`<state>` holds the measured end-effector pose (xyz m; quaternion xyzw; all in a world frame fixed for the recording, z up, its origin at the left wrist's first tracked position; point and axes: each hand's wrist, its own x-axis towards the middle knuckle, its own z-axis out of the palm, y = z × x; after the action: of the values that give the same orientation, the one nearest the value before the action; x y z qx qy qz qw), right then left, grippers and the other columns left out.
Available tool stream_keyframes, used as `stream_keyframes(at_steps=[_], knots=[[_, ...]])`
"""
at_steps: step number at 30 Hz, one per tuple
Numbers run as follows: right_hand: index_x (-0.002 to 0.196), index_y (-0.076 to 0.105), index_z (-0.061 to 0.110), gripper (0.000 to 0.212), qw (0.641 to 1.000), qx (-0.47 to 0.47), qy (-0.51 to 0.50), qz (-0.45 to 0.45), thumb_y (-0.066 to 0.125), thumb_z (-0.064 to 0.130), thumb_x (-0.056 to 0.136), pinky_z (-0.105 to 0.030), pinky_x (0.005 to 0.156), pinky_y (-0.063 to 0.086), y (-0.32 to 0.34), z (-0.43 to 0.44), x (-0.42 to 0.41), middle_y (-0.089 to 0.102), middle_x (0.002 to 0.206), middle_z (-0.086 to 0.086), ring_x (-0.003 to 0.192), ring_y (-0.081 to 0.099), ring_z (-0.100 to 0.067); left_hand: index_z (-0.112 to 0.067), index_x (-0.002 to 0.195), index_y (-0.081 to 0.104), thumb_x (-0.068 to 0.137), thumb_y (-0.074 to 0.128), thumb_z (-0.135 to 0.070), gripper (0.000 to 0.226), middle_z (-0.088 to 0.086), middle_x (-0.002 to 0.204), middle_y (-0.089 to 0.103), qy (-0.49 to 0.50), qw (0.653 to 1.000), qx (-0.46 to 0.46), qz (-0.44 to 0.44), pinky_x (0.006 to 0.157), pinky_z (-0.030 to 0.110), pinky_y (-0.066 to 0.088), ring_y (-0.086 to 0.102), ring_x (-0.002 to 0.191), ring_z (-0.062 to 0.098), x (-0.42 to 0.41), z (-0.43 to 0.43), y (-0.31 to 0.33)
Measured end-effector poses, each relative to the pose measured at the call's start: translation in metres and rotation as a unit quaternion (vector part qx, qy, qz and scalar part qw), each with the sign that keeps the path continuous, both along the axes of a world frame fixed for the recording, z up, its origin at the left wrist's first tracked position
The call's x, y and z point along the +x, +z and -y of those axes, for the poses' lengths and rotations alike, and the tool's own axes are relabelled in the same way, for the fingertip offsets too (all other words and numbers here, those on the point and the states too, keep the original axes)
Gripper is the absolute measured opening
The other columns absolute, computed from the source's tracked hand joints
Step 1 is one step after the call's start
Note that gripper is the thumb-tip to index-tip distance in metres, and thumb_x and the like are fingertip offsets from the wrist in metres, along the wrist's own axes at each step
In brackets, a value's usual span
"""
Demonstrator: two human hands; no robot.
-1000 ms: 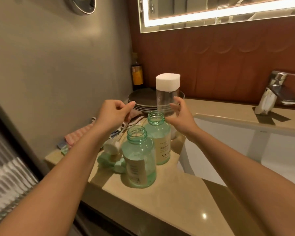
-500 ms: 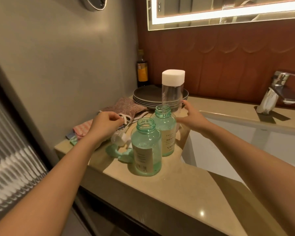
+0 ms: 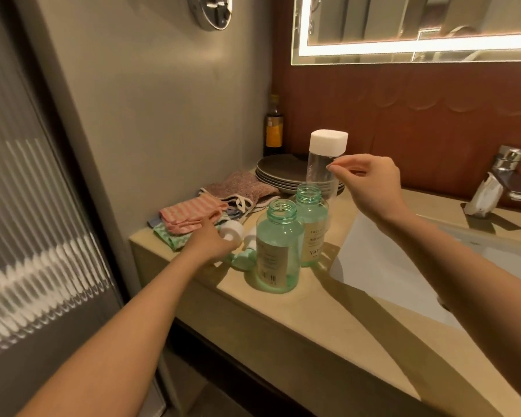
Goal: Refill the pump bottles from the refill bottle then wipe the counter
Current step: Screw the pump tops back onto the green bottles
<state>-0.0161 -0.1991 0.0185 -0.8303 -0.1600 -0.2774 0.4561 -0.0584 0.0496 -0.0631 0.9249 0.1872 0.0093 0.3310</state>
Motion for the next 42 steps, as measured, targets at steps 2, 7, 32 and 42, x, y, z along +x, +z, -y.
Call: stream_keyframes(at_steps=[2,7,32,42], knots=[[0.097,0.074,0.012,0.017,1.000,-0.024,0.011,0.014,0.068,0.023,0.085,-0.030,0.092,0.048,0.003,-0.004,-0.006,0.070,0.102,-0.002,0.097,0.061,-0.012,-0.004,0.145,0.015,0.084,0.067,-0.039,0.087,0.016,0.134,0.050,0.011,1.000,0.002,0.002,0.070,0.033,0.048,0.058,0.108,0.033,-0.001,0.000,-0.001],[0.084,0.074,0.012,0.012,0.996,-0.060,0.051,0.034,0.075,0.023,0.078,-0.022,0.087,0.045,0.010,-0.013,-0.023,0.065,0.091,0.005,0.090,0.059,-0.009,-0.003,0.141,0.020,0.088,0.065,-0.027,0.074,0.020,0.129,0.052,0.048,0.996,-0.030,0.069,0.066,0.034,0.049,0.059,0.104,0.035,-0.003,-0.008,0.006],[0.129,0.056,0.016,0.064,0.962,-0.052,0.262,-0.047,0.071,0.045,0.073,-0.019,0.094,0.046,0.045,-0.035,-0.062,0.064,0.120,0.005,0.108,0.060,-0.004,-0.023,0.106,0.068,0.081,0.071,-0.027,0.025,-0.013,0.093,0.064,-0.220,0.892,0.061,0.389,0.077,0.018,0.049,0.060,0.087,0.002,-0.065,0.057,0.191],[0.117,0.059,0.010,0.052,0.959,-0.018,0.283,-0.005,0.080,0.026,0.073,-0.032,0.093,0.052,0.053,-0.033,-0.071,0.069,0.110,-0.001,0.101,0.065,-0.010,-0.020,0.101,0.070,0.080,0.071,-0.029,0.022,-0.004,0.097,0.068,-0.253,0.861,-0.027,0.440,0.080,0.020,0.053,0.063,0.088,0.005,-0.070,0.077,0.200]])
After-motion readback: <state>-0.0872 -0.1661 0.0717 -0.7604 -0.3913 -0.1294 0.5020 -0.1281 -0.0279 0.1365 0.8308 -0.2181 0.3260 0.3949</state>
